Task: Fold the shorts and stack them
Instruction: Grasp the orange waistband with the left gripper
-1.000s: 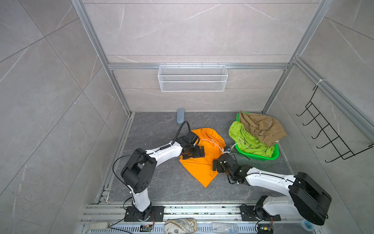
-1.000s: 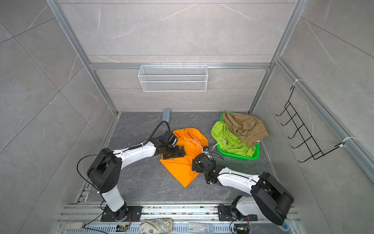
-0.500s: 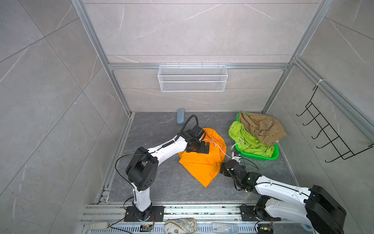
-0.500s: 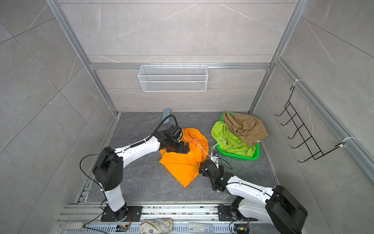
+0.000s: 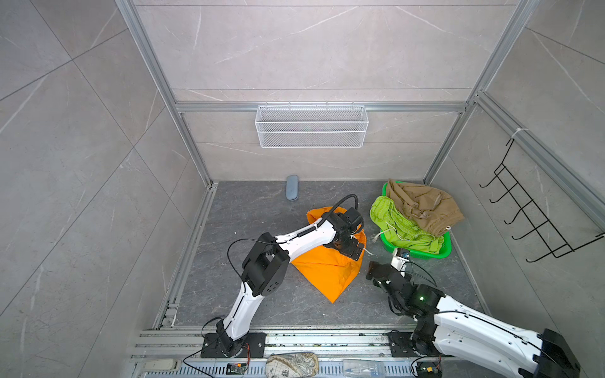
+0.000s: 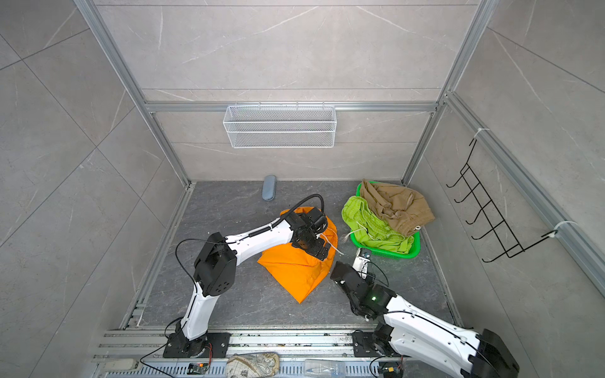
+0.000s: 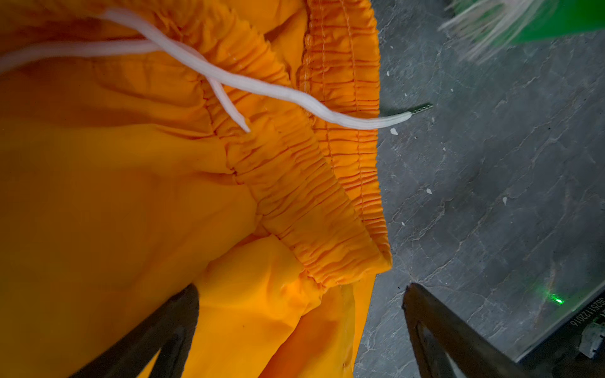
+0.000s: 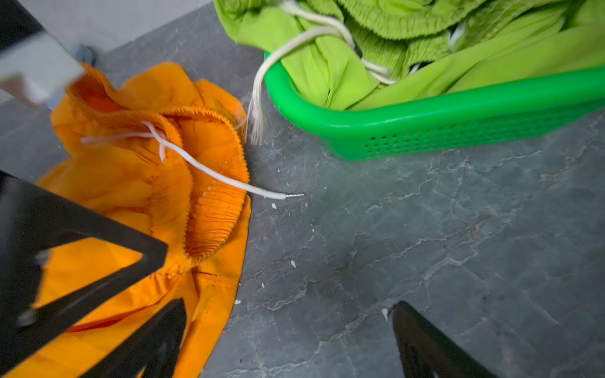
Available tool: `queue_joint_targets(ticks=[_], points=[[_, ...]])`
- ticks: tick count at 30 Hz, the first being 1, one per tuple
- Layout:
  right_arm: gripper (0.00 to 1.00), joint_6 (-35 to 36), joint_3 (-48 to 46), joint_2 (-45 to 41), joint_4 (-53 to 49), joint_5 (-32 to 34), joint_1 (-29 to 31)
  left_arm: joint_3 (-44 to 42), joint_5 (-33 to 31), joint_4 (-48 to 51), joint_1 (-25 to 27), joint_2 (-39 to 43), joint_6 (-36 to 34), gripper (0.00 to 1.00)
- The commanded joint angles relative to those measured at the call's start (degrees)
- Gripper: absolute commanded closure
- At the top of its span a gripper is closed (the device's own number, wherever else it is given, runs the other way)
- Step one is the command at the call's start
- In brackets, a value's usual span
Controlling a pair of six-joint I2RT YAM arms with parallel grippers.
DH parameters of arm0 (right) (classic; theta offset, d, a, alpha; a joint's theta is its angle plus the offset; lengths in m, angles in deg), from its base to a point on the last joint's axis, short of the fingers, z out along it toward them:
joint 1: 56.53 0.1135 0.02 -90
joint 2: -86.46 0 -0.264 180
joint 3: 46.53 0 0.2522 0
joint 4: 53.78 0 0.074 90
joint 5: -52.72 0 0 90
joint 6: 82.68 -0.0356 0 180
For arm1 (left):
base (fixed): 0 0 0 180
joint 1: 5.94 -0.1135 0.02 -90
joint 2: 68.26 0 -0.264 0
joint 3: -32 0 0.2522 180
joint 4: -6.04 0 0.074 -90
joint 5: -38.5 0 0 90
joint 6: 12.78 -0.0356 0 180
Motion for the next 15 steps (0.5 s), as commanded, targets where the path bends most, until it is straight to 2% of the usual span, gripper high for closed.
queue_joint_targets(ticks=[1,7,10,15], points=[[0.01,-2.8,3.7,-2.8,-11.5,4.8,0.2,2.9,-2.0,2.5,1.2,-1.5,-2.6,0.0],[0.01,-3.8,8.8,-2.6,-16.9,6.2,0.1,4.2,-4.8,2.2,3.8,-3.2,-2.8,0.0],[0.0,-7.4,11.1,-2.0,-21.1,7.2,0.0,4.3,-5.2,1.8,4.7,-3.6,-2.7,0.0],[0.0,-1.9,12.2,-3.9,-19.6,2.4,-2.1,1.7,-4.9,-0.4,5.5,-2.4,-1.3,0.0]])
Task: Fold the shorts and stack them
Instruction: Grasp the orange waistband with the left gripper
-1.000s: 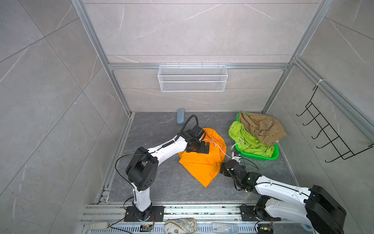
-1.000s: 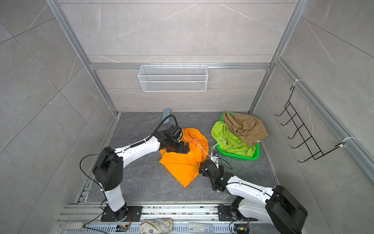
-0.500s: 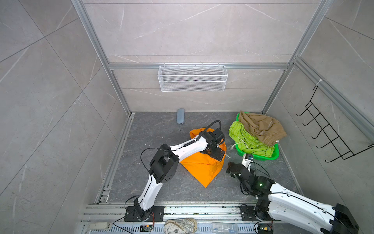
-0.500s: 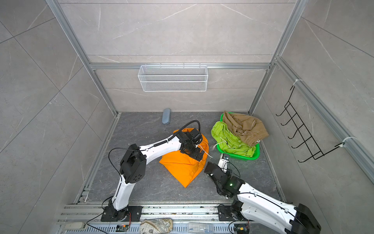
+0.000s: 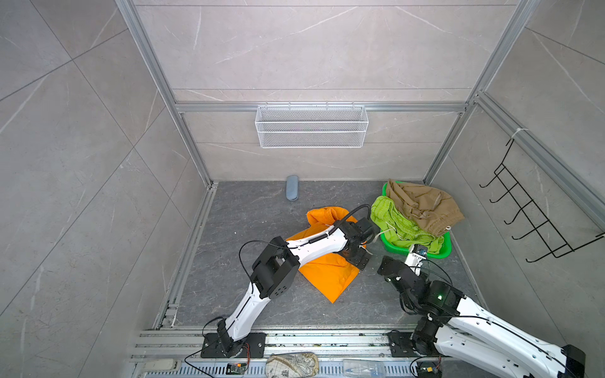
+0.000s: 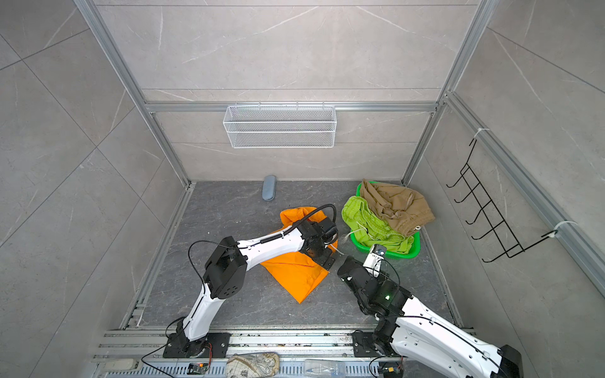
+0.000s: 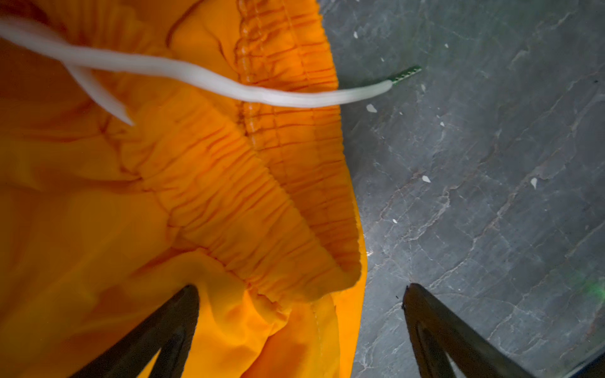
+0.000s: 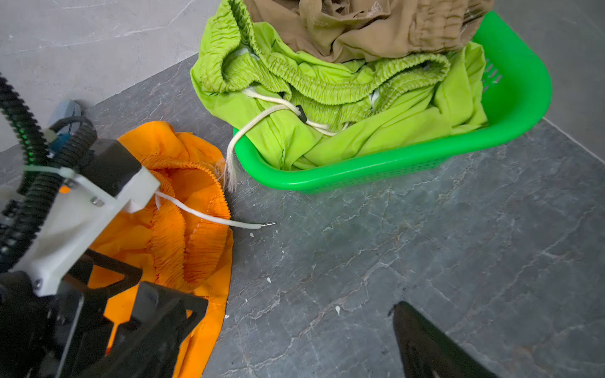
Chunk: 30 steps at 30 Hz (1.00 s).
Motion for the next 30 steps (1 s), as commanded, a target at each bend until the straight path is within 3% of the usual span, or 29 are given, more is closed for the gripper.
queue_joint_targets(ticks=[1,6,9,13,17,20,22,26,27,30], points=[[0.0,2.9,2.1,-1.0,-1.9,-3.2,-2.3,-1.0,-0.3,-2.0,0.5,1.1,0.4,0.0],[0.0,5.2,2.6,-1.4,0.4,-11.5,-8.6,-2.7,-3.4,-5.3,0.8,0.8,2.6,0.01],[0.01,6.6,2.6,-1.3,2.5,-17.0,-12.3,-3.8,-6.6,-8.0,0.7,0.7,3.6,0.09],[0.01,8.2,2.5,-0.8,4.7,-21.0,-14.7,-4.5,-9.7,-10.7,0.7,0.4,4.4,0.13],[0.01,9.1,2.8,0.9,6.0,-23.0,-15.3,-5.3,-10.1,-13.3,0.5,0.5,5.2,0.33],[0.0,10.1,2.9,2.1,7.1,-24.4,-15.4,-5.0,-10.3,-13.5,0.4,1.2,5.3,0.57],[0.01,10.2,2.9,2.5,7.6,-24.7,-15.5,-4.9,-10.2,-13.9,0.2,2.3,4.8,0.67],[0.01,10.2,2.6,2.3,8.9,-25.5,-16.0,-5.1,-6.7,-13.7,-1.9,4.1,5.7,0.96],[0.0,10.2,2.7,2.2,9.1,-25.7,-16.2,-5.8,-5.3,-14.1,-2.7,4.8,6.4,1.0],[0.01,10.6,2.9,2.6,9.3,-26.1,-16.5,-8.7,-1.0,-16.6,-5.6,7.9,8.0,1.0]])
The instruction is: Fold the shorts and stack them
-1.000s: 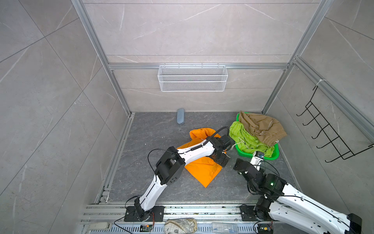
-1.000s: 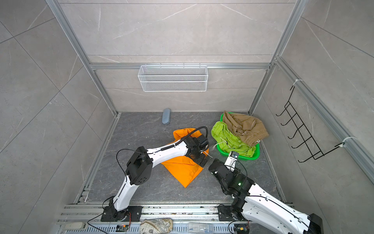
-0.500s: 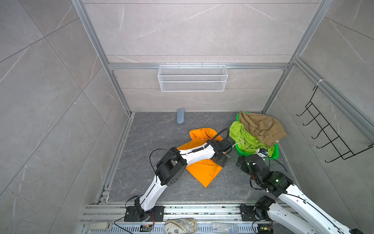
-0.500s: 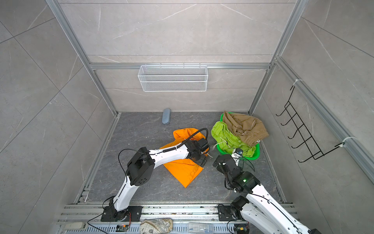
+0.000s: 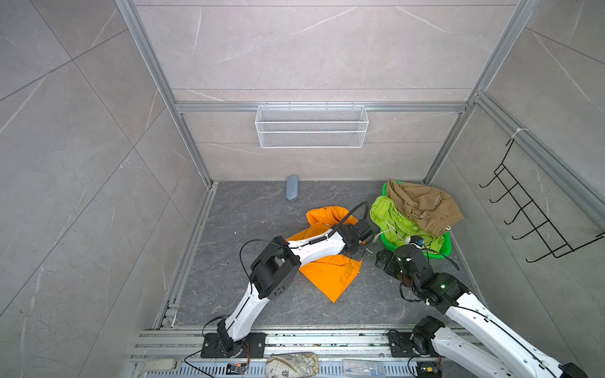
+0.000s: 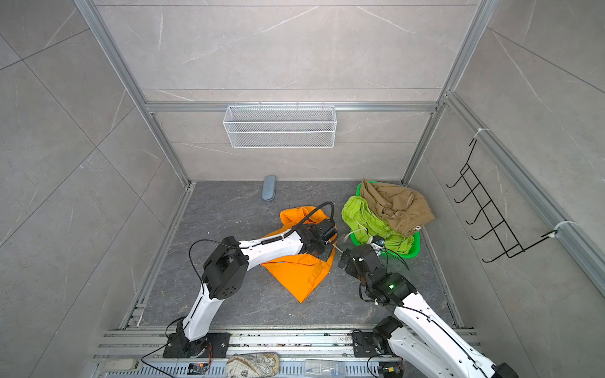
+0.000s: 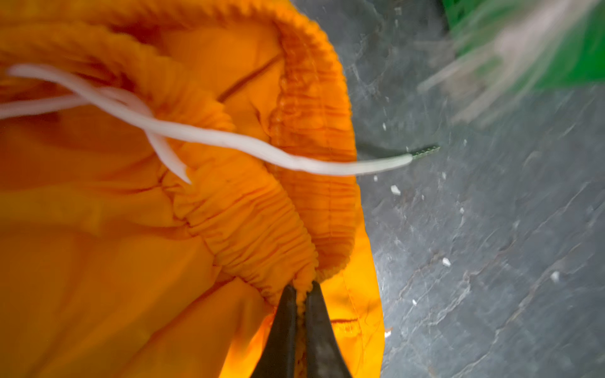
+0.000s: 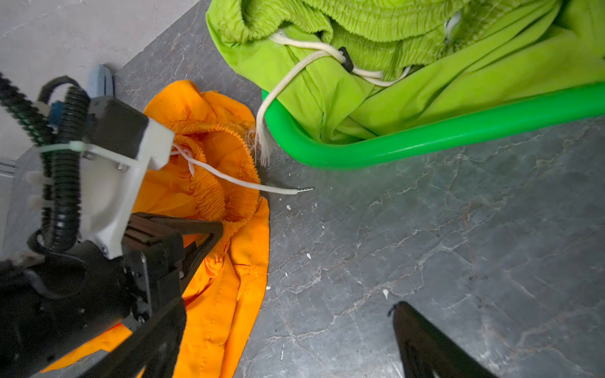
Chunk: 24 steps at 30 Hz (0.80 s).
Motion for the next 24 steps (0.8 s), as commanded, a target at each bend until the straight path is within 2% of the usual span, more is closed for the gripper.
queue_joint_targets(ticks=[1,4,7,11,14,16,20,24], points=[[0.0,1.4,1.4,0.4,1.0,-1.0,-0.4,-1.6,5.1,-2.4,-4.3,6.8,2.4,1.0],[0.01,2.9,1.5,1.9,2.0,-2.2,-0.5,-0.3,10.2,-2.2,-8.4,10.8,3.7,1.0],[0.01,4.3,2.0,4.2,4.9,-6.3,-0.5,3.9,14.7,-1.5,-13.5,15.8,6.1,1.0],[0.01,4.5,2.8,8.5,12.3,-14.6,-0.4,8.7,21.8,-3.1,-23.0,21.3,13.0,1.0],[0.0,3.0,2.8,12.6,18.7,-19.6,0.1,9.7,22.8,-3.2,-30.5,25.3,15.4,1.0],[0.01,3.0,3.4,15.4,21.0,-19.6,2.3,7.4,22.2,-3.4,-35.1,28.8,16.1,1.0],[0.01,4.4,6.7,23.4,22.4,-15.8,9.4,-2.3,21.7,-5.7,-44.3,36.9,17.2,1.0],[0.01,3.7,9.1,33.2,25.9,-16.0,14.5,-13.3,23.8,-8.2,-50.2,42.3,17.7,1.0]])
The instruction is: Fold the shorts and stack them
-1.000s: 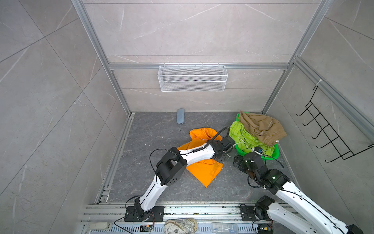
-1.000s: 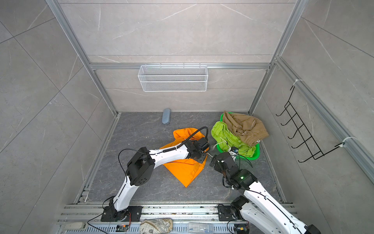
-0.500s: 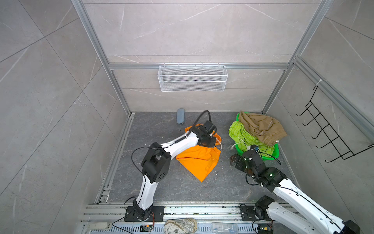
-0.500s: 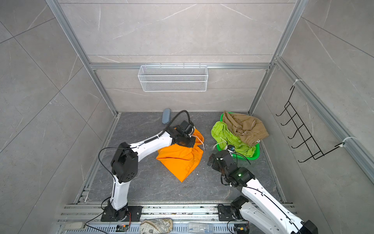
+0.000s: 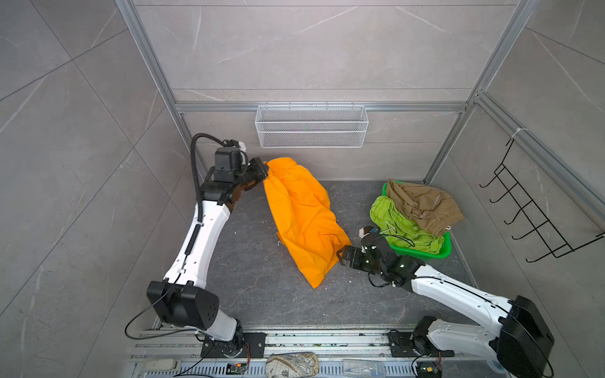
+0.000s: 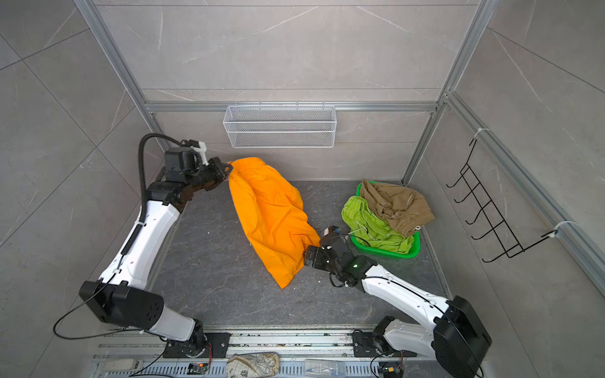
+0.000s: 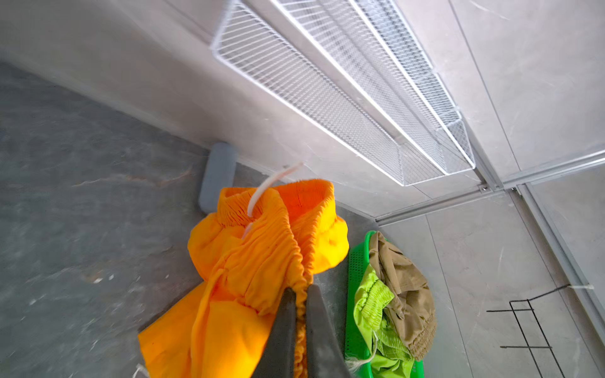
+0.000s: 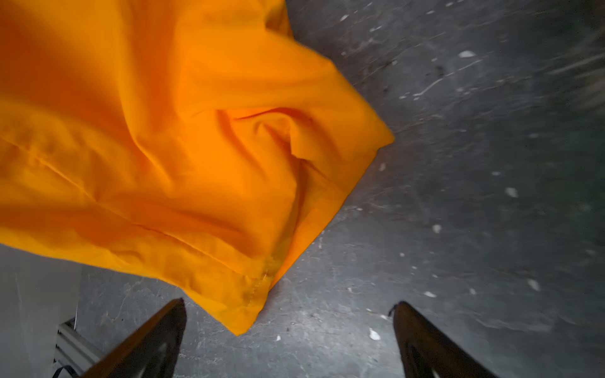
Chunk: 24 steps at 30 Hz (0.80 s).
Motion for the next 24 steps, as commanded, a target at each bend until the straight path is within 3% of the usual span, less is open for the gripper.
queue_joint_targets(ticks=[1,7,13,15,18,22,24], points=[[0.0,0.0,2.3,7.1,5.0,0.1,3.7,-6.9,3.3,-2.4,-2.1,2.4,0.8,1.0],[0.01,-1.6,6.1,19.6,10.6,-1.9,8.1,-15.9,2.7,-2.6,-3.6,6.5,-1.2,1.0],[0.01,-2.5,10.3,28.4,12.5,-2.3,10.9,-19.2,3.2,-2.3,-5.8,8.8,-2.1,1.0],[0.06,-2.6,11.5,30.1,12.2,-2.1,11.3,-19.3,3.1,-2.0,-6.2,9.3,-2.3,1.0],[0.24,-2.6,12.0,30.7,12.1,-0.9,11.3,-19.8,2.7,-2.0,-6.6,10.2,-2.5,1.0],[0.74,-1.6,12.8,27.1,7.5,3.2,10.0,-20.3,2.6,-1.7,-7.5,11.1,-2.6,1.0],[0.85,0.3,13.4,23.3,4.3,3.4,7.4,-20.4,2.8,-1.4,-8.5,11.4,-2.6,1.0]])
